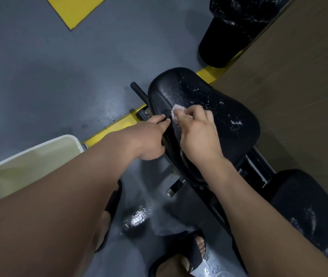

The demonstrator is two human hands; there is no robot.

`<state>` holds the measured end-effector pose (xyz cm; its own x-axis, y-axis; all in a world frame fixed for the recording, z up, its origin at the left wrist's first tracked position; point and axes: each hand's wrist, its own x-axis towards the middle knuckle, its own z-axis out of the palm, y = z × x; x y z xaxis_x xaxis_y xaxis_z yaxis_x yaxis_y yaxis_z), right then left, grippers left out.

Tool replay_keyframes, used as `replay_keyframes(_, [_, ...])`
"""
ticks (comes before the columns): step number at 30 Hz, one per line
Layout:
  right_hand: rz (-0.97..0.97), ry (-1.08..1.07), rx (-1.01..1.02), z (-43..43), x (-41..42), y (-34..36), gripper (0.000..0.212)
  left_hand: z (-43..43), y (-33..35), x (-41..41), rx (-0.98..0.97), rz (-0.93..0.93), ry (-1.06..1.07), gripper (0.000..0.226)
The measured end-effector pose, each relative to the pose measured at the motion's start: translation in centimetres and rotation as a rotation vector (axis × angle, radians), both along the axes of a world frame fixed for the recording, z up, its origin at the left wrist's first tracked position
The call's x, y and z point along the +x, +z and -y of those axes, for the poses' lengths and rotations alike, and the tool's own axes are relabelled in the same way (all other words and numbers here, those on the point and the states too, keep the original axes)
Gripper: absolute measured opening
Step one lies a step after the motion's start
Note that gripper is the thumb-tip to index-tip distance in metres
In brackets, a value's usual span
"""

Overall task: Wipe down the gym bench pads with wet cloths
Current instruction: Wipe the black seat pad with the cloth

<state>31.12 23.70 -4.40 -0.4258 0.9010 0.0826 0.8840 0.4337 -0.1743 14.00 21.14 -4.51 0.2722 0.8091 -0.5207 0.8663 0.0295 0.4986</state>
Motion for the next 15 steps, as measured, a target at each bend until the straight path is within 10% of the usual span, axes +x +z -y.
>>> replay_keyframes(15, [0.259,0.170,-0.008,1.4,-1.3,0.7,0.050,0.1,1.4,-3.8,-0.011,-0.036,0.283,0.064])
